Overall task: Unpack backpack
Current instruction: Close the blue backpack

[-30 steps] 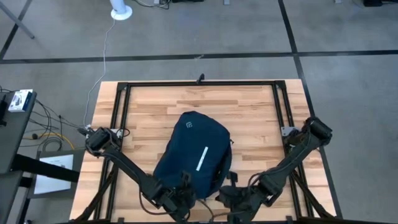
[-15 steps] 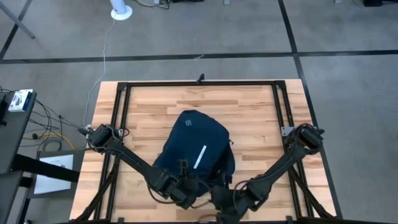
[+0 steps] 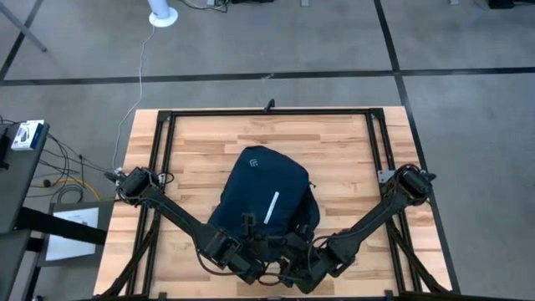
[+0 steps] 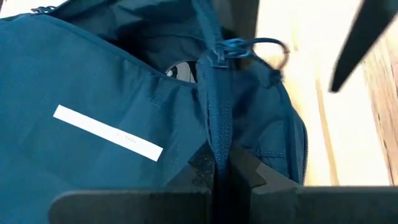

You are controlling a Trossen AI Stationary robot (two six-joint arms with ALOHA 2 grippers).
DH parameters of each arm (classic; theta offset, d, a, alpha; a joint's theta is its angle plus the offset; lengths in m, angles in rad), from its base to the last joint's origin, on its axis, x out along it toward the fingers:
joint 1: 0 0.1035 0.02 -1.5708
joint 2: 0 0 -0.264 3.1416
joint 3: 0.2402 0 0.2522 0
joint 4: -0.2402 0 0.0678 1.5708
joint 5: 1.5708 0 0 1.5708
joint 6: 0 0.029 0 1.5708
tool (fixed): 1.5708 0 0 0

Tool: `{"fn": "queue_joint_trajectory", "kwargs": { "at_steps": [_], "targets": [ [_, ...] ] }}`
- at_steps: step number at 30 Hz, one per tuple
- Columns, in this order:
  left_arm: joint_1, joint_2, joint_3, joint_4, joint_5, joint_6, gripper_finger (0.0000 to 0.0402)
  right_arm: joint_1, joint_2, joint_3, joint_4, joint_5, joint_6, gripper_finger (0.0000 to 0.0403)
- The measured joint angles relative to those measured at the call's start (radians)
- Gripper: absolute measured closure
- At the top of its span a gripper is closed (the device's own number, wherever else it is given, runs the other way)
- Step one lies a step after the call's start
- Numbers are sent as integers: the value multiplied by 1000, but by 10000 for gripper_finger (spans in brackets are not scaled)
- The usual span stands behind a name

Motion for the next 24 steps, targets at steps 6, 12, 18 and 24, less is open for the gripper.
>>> {"fn": "queue_joint_trajectory", "kwargs": {
  "at_steps": [6, 12, 18, 24],
  "targets": [
    [-24, 0, 0, 0, 5, 24, 401, -3, 0, 0, -6, 12, 9, 247],
    [-59, 0, 0, -1, 7, 77, 401, 24, -4, 0, -4, 36, 4, 390],
    [-85, 0, 0, -44, 6, 89, 402, 58, -47, 0, -21, 49, 9, 401],
    [-118, -6, 5, -138, -39, 75, 401, 91, -100, 1, -63, 54, 9, 402]
  ]
}}
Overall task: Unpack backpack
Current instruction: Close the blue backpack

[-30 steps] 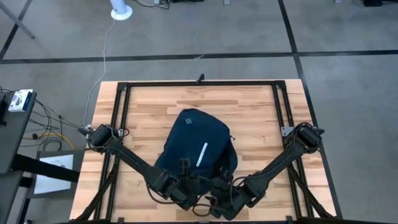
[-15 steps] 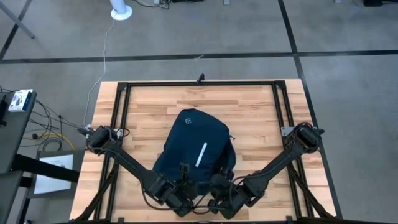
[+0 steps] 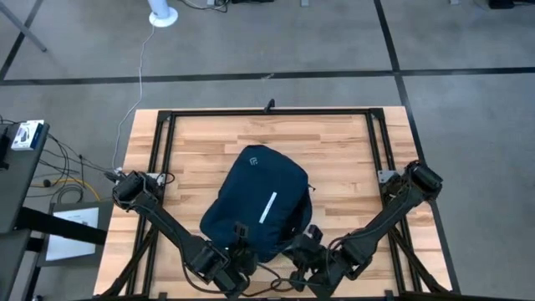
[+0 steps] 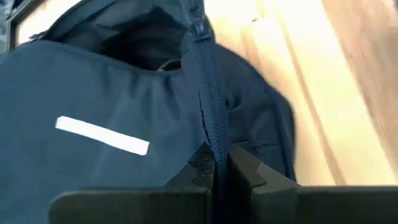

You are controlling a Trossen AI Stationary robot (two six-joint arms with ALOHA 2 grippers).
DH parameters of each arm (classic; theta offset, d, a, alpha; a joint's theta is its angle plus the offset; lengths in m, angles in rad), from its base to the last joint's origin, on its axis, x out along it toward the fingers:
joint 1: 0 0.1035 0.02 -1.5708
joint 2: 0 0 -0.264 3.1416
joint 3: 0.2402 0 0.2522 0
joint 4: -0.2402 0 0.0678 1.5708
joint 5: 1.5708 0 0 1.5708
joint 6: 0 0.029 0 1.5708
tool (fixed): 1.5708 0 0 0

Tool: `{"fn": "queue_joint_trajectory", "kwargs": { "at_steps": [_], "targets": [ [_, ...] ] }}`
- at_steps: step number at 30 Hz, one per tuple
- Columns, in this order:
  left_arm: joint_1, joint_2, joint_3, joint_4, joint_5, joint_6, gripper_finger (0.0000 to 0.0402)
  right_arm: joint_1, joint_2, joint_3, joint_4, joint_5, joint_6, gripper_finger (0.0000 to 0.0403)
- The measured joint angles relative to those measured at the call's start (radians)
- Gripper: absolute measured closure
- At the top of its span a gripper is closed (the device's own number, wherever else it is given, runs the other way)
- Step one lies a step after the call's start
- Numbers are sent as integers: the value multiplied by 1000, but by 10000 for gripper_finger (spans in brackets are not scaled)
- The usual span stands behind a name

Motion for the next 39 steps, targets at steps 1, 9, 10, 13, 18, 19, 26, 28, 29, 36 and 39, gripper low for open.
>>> {"fn": "queue_joint_trajectory", "kwargs": {
  "at_steps": [1, 9, 10, 13, 18, 19, 26, 28, 29, 36, 39],
  "targets": [
    [-2, -4, 0, -14, -1, -16, 401, 1, 0, 1, -11, 0, 1, 402],
    [-42, -123, -5, -94, -10, -124, 401, 14, -4, 4, -245, -6, 147, 402],
    [-50, -140, -6, -109, -10, -134, 401, 15, -4, 5, -265, -6, 156, 402],
    [-74, -186, -6, -175, -6, -178, 401, 21, -13, 3, -309, -6, 161, 402],
    [-125, -226, -8, -369, 28, -315, 401, 35, -29, -3, -464, -37, 228, 403],
    [-135, -228, -8, -408, 28, -357, 401, 39, -37, -2, -510, -36, 260, 403],
    [-181, -229, -7, -609, 3, -603, 401, 52, -51, -1, -746, 1, 419, 403],
    [-181, -229, -7, -625, 0, -629, 401, 50, -52, -1, -734, 1, 414, 403],
    [-181, -229, -7, -619, -7, -634, 401, 44, -52, -1, -717, 0, 414, 403],
    [-126, -228, -7, -517, -15, -690, 366, 7, -51, -1, -567, -97, 237, 331],
    [-113, -228, -7, -485, 54, -704, 327, 4, -50, 16, -560, -143, 176, 283]
  ]
}}
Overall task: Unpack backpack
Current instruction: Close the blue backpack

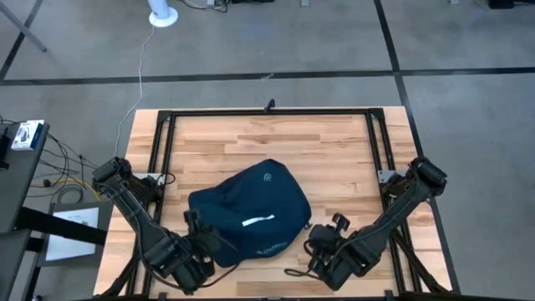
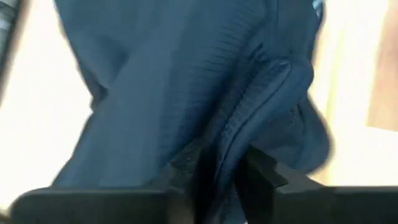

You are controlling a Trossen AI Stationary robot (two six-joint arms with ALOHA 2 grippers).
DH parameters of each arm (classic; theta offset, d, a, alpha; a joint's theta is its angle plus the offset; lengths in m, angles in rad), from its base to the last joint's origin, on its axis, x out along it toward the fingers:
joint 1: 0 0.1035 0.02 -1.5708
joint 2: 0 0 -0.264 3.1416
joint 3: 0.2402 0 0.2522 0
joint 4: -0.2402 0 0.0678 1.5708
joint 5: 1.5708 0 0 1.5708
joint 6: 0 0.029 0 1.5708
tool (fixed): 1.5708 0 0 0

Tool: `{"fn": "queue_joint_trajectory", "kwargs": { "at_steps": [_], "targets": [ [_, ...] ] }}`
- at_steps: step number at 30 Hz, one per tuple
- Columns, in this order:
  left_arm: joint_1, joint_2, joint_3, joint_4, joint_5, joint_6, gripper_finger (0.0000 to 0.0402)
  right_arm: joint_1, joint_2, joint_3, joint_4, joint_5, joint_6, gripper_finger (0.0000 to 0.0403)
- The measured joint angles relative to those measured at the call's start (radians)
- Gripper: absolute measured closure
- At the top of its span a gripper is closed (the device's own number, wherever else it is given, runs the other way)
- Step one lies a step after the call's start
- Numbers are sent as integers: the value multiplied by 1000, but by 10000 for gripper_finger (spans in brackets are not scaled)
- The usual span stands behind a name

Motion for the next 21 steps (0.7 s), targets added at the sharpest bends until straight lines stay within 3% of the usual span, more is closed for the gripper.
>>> {"fn": "queue_joint_trajectory", "kwargs": {
  "at_steps": [6, 9, 11, 17, 21],
  "targets": [
    [1, 0, 1, 148, 99, 79, 252, 18, 1, 129, 12, -64, -145, 205],
    [-19, 0, 18, 162, 143, 131, 229, 22, 0, 208, 17, -47, -220, 186],
    [-35, -7, 43, 187, 116, 159, 224, 20, 0, 250, 26, -7, -280, 184],
    [-107, -57, 92, 223, -252, 142, 243, -8, 0, 303, 40, 147, -391, 211],
    [-172, -98, 72, 174, -569, -17, 294, -68, 0, 274, 48, 246, -388, 295]
  ]
}}
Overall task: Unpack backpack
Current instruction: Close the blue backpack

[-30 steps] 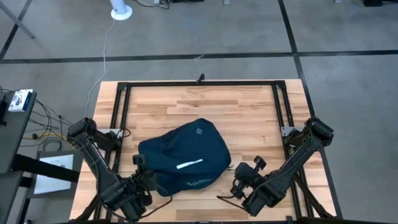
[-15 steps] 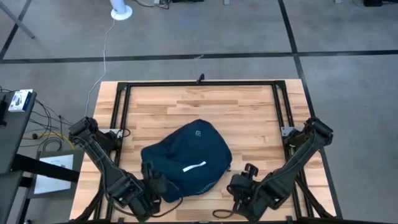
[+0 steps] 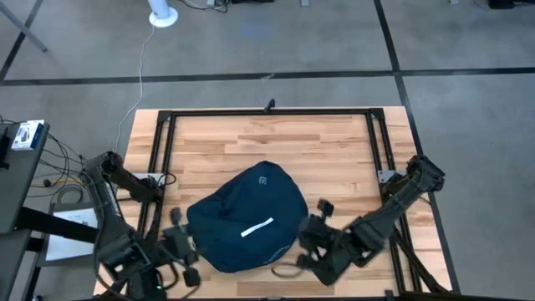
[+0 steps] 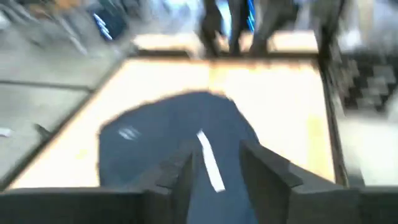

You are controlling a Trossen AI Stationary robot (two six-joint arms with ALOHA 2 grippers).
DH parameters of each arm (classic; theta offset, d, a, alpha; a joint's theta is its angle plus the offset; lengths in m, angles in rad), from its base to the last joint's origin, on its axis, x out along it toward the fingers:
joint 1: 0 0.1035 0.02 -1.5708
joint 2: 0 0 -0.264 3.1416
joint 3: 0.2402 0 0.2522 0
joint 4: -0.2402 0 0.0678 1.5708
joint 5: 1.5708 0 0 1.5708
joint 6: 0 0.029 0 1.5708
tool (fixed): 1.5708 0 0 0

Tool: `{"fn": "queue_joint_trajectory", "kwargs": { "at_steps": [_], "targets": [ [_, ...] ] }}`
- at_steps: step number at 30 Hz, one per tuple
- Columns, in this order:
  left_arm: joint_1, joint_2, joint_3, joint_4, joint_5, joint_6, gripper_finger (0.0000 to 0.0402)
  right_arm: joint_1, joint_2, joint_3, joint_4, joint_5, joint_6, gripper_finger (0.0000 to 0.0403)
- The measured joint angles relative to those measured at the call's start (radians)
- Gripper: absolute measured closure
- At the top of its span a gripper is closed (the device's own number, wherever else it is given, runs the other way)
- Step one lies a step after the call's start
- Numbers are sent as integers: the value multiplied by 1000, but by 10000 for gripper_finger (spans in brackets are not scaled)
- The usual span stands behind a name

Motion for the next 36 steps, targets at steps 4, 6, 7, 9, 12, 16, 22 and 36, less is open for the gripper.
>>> {"fn": "queue_joint_trajectory", "kwargs": {
  "at_steps": [4, 6, 7, 9, 12, 16, 22, 36],
  "targets": [
    [-24, -27, -118, -31, -107, -172, 379, -59, 0, -97, 61, 175, -14, 389],
    [-28, -27, -206, -17, -155, -290, 393, -90, 0, -151, 149, 243, -24, 394],
    [-29, -28, -251, 6, -171, -341, 395, -103, 0, -183, 204, 261, -50, 398],
    [-30, -31, -351, 98, -178, -395, 400, -123, 0, -273, 400, 262, -147, 401],
    [-30, -27, -490, 295, -175, -360, 401, -161, 1, -443, 799, 203, -331, 402],
    [-17, -30, -634, 544, -171, -278, 401, -221, 1, -632, 1231, 85, -489, 403],
    [21, -29, -902, 952, -93, -208, 401, -298, 9, -787, 1312, 12, -392, 403],
    [80, -92, -996, 1069, 0, 17, 401, -292, -40, -850, 1315, -49, -360, 403]
  ]
}}
